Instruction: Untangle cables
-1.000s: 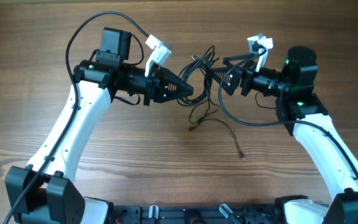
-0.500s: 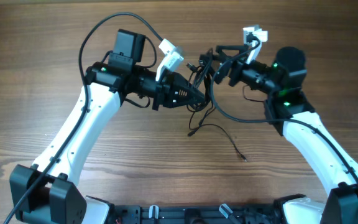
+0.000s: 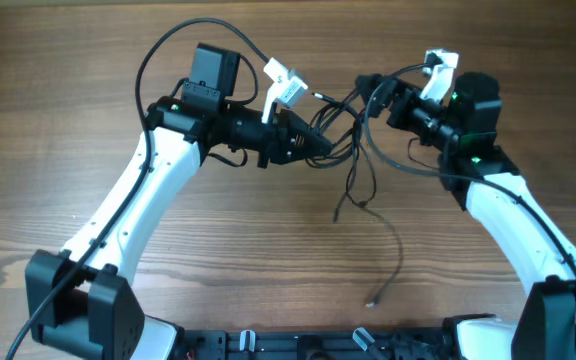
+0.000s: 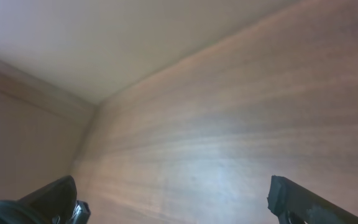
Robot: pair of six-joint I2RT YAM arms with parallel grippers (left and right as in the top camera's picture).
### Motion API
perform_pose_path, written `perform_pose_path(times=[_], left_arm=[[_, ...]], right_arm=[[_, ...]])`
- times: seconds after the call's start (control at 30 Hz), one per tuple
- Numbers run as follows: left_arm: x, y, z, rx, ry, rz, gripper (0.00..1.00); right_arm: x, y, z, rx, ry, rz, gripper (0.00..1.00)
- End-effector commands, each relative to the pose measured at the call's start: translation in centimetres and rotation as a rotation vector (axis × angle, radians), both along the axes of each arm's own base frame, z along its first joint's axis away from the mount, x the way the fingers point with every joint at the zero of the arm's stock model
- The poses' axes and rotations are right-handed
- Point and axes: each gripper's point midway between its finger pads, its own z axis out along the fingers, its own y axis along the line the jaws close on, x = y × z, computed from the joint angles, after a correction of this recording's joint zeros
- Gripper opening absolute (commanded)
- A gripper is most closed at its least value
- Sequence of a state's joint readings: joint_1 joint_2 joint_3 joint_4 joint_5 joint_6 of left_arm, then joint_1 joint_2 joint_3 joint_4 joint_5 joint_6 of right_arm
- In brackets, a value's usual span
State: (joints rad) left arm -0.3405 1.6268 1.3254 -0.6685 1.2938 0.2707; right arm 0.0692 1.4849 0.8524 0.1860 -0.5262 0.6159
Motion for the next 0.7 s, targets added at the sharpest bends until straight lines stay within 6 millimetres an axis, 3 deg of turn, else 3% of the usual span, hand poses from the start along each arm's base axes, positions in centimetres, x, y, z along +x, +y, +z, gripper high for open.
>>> perform_pose_path(times=[0.0,0.07,0.1,0.17,0.23,0.3,0.33,0.37,0.43,0.57,0.67], left_arm=[[-2.9,1.8,5.4,-0.207,0.050,-0.105,0.04],[-2.2,2.4,5.4,-0.207,0.046,-0.080,0.04],[-1.9,2.7,5.4,-0.209,0.036,-0.070,0.04],[-1.6,2.6,5.7,-0.221,-0.017,-0.076,0.04],[-1.5,2.0,5.6,-0.213,-0.067,-0.082,0.04],[-1.3,1.1,4.8,-0.169,-0.100,-0.070,0.04],[-1.4,0.6,4.5,-0.152,-0.105,-0.070,0.04],[-1.6,0.4,4.4,-0.149,-0.106,-0.076,0.04],[-2.0,-0.1,4.5,-0.153,-0.111,-0.095,0.04],[-1.7,0.3,4.8,-0.168,-0.121,-0.092,0.04],[-0.9,1.5,5.2,-0.189,-0.121,-0.068,0.04]], right_arm=[[2.2,-19.8,-4.4,-0.122,0.130,-0.713,1.00],[1.9,-21.0,-4.3,-0.099,0.133,-0.718,1.00],[1.9,-20.1,-4.2,-0.051,0.133,-0.645,1.00],[1.9,-17.0,-3.6,0.036,0.131,-0.478,0.98],[1.5,-13.0,-2.0,0.135,0.097,-0.263,0.84],[0.8,-8.9,0.7,0.200,0.009,-0.042,0.38],[0.7,-7.2,1.9,0.205,-0.046,0.034,0.20],[0.7,-6.3,2.6,0.202,-0.081,0.071,0.18],[0.4,-4.0,4.0,0.192,-0.150,0.156,0.25],[-2.5,1.1,5.1,0.187,-0.228,0.414,0.31],[-4.3,2.6,4.9,0.182,-0.252,0.538,0.43]])
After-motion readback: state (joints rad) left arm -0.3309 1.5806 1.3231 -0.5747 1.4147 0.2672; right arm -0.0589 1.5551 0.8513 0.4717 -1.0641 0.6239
